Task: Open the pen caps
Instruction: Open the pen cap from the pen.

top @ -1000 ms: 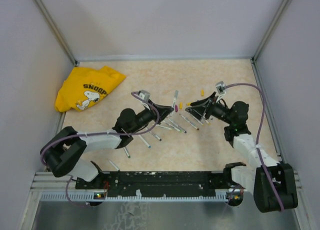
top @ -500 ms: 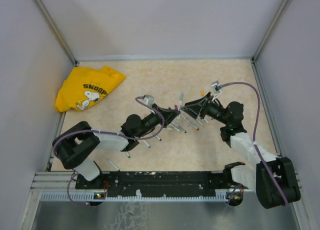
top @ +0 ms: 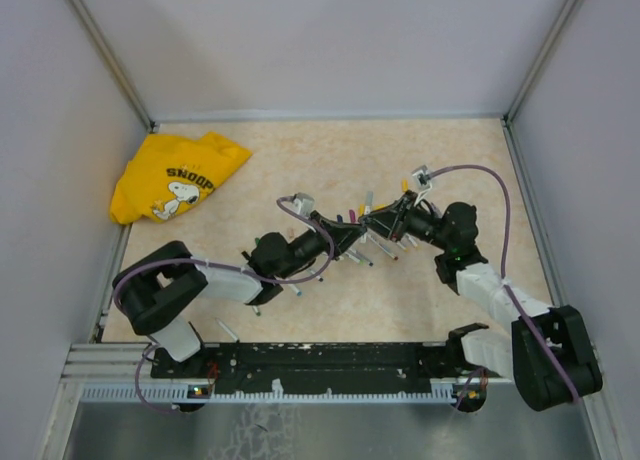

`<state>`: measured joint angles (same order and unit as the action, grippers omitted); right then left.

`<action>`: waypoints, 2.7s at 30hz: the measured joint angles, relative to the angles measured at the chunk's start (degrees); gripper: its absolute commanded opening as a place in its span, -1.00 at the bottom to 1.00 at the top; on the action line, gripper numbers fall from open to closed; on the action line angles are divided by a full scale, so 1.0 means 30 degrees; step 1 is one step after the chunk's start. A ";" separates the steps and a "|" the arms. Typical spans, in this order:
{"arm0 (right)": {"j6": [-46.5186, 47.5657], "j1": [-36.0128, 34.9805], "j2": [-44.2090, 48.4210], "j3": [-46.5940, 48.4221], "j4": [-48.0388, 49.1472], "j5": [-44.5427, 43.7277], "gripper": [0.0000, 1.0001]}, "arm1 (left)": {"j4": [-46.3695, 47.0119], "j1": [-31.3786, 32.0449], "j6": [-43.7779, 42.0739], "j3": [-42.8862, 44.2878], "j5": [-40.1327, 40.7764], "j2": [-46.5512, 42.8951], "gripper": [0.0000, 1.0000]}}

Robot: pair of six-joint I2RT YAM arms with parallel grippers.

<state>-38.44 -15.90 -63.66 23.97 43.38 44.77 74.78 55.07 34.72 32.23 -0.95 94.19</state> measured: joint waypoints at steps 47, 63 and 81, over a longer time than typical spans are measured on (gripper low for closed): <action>1.0477 0.0087 -0.1698 0.4306 -1.0819 0.6965 -1.00 | -0.1756 -0.3912 0.3089 0.2892 -0.9406 0.0066 -0.70; 1.0950 -0.0962 -0.2492 0.5552 -1.0564 0.5829 -1.00 | -0.4000 -0.5253 0.2565 0.2914 -0.9114 -0.1559 -1.00; 1.4659 -0.1938 -0.2914 0.6317 -1.5956 0.5712 -1.00 | -0.4022 -1.1941 0.2040 0.0882 -0.7708 -0.6739 -1.00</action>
<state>5.54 -21.71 -72.40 42.92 -4.49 61.91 62.72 19.25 40.84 34.87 -24.08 73.97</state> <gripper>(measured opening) 0.080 0.075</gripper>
